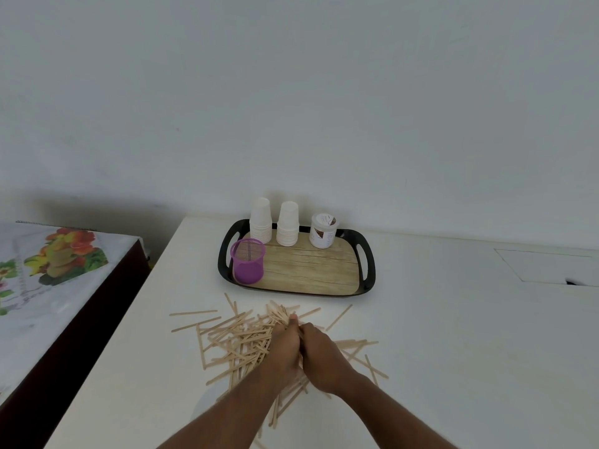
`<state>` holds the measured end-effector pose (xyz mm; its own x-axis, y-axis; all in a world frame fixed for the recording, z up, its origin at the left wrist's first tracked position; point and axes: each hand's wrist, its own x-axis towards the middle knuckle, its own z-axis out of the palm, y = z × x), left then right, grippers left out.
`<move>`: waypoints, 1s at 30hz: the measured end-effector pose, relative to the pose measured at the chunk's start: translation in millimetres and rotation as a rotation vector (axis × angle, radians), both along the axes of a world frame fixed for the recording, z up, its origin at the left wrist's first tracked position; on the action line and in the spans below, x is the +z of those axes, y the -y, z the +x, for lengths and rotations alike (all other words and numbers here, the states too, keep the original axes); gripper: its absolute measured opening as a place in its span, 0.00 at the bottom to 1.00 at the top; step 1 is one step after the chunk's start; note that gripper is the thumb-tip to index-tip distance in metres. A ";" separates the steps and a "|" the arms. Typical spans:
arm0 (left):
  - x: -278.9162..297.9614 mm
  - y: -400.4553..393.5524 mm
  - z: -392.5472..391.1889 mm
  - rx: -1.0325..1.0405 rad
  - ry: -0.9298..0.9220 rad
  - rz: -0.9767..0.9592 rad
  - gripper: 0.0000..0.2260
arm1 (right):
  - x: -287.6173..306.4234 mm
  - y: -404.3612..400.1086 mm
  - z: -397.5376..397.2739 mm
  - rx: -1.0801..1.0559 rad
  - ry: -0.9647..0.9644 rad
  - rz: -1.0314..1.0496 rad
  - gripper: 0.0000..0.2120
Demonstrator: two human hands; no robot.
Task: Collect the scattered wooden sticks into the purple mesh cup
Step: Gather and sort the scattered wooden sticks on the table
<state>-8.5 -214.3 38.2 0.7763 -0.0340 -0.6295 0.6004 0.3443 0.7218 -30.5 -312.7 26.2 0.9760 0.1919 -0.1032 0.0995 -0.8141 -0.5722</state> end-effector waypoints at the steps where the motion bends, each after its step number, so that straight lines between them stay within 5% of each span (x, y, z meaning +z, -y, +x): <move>1: -1.2 -1.6 2.3 0.012 -0.016 -0.008 0.21 | 0.0 -0.1 0.6 0.004 0.010 0.006 0.14; 6: -1.6 -4.2 11.3 0.159 -0.056 -0.143 0.18 | 7.1 6.7 1.9 -0.012 0.070 0.067 0.12; 11: 2.0 -10.5 19.2 0.339 -0.114 -0.308 0.17 | 0.9 18.7 -0.9 -0.264 0.109 0.308 0.09; 16: 0.6 -15.4 24.5 0.395 -0.137 -0.410 0.11 | 1.6 15.2 -0.8 -0.413 0.034 0.632 0.22; 19: -1.0 -13.1 25.5 0.330 -0.094 -0.408 0.11 | 7.9 8.8 3.3 -0.326 -0.030 0.720 0.29; 24: 8.4 -6.8 25.3 0.330 -0.059 -0.510 0.11 | 2.0 -10.2 4.4 -0.363 -0.043 0.864 0.14; 30: 14.4 -0.7 17.3 0.277 -0.048 -0.589 0.13 | -0.2 -23.8 8.3 -0.562 0.134 0.812 0.14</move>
<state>8.8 -213.6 52.6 0.7776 -0.1861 -0.6006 0.4592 0.8206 0.3402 -22.1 -288.9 26.0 0.9407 -0.3381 -0.0279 -0.0757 -0.1291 -0.9887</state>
